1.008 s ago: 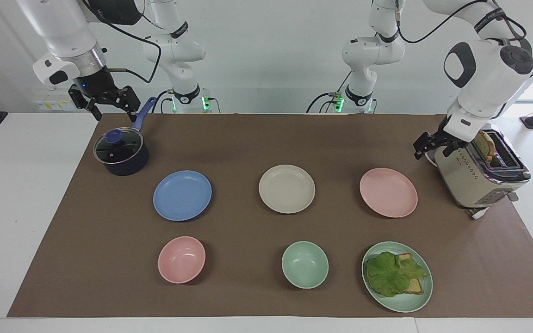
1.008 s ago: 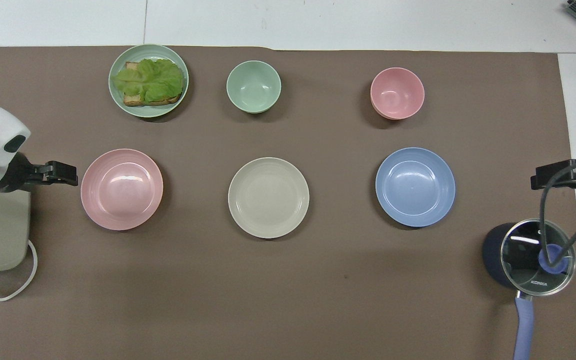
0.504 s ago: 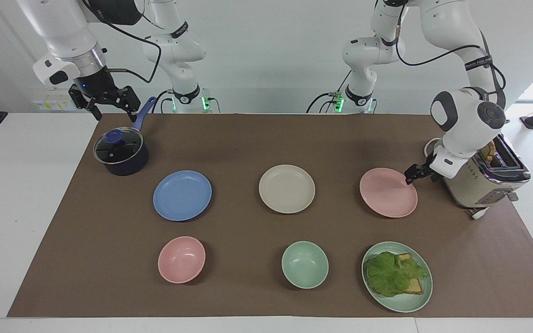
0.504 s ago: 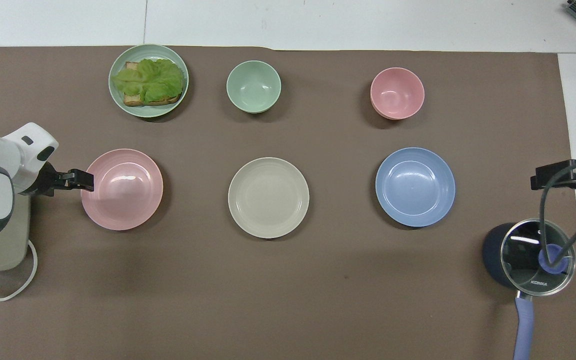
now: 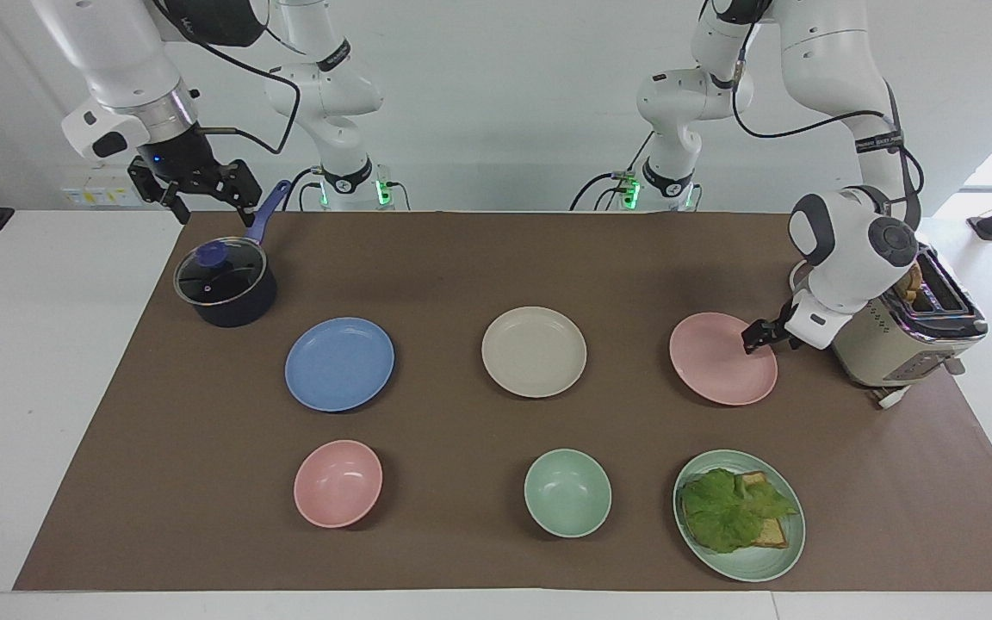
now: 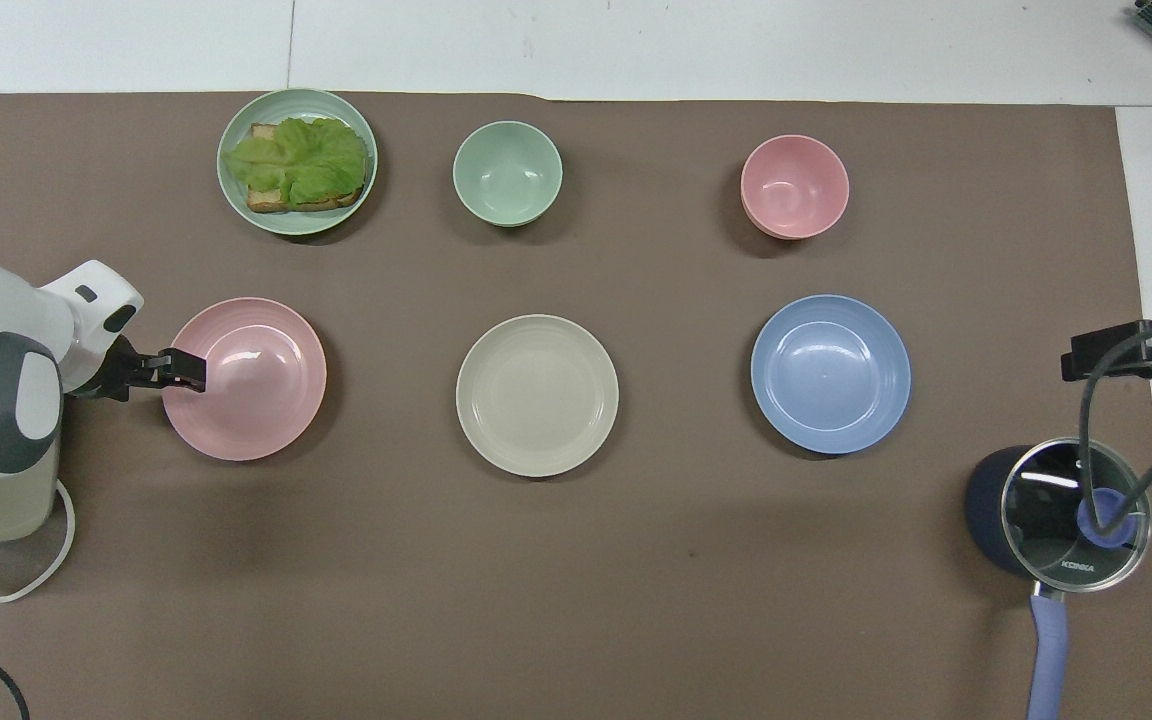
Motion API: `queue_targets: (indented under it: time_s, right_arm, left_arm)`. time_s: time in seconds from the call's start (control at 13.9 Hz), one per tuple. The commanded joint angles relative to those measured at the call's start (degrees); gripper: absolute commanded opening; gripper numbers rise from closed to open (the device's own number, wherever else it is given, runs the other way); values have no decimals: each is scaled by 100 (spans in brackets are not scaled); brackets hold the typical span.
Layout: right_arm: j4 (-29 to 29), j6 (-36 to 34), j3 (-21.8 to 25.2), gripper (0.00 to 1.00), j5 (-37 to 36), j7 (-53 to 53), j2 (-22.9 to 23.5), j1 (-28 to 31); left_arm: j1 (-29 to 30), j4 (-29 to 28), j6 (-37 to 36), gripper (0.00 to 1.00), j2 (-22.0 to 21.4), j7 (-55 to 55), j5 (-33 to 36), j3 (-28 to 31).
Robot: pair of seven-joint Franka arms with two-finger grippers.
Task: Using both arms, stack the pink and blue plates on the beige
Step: 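Grasp the pink plate rim and carry it onto the beige plate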
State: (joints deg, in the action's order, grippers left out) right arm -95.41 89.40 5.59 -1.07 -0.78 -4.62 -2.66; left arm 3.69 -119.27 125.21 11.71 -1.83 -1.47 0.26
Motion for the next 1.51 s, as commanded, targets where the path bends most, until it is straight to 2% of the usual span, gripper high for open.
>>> queue_targets:
  time_s: [0.0, 0.07, 0.29, 0.43, 0.65, 0.72, 1.01, 1.22, 1.44]
  right_arm:
    - [-153, -28, -40, 100, -16, -18, -144, 37]
    - [-153, -28, -40, 100, -16, -18, -144, 37]
    - [-153, -28, -40, 100, -16, -27, -144, 37]
    - [-153, -45, -40, 100, -16, -19, -144, 37]
    - [-153, -54, -40, 100, -16, -19, -144, 37]
    - [-153, -54, -40, 100, -16, -18, -144, 37]
    - [-153, -63, -40, 100, -8, -27, -153, 37]
    - [-153, -72, -49, 100, -8, -27, -153, 37]
    - [-153, -72, -40, 100, -8, -18, -153, 37]
  left_arm:
    - [44, -131, 91, 65, -64, -107, 32, -17]
    - [52, -166, 91, 52, -73, -150, 32, -17]
    - [149, -175, 83, 43, -73, -230, 32, -17]
    - [149, -184, 109, 31, -38, -291, 32, -17]
    - [132, -175, 56, 3, -46, -292, 32, -17]
    - [140, -175, 30, 0, -46, -274, 32, -17]
    - [88, -79, -303, 0, -107, -274, 32, -34]
    - [35, 639, -1530, 0, -222, -221, 32, -52]
    - [-88, 1142, -2271, 0, -292, -265, -37, -87]
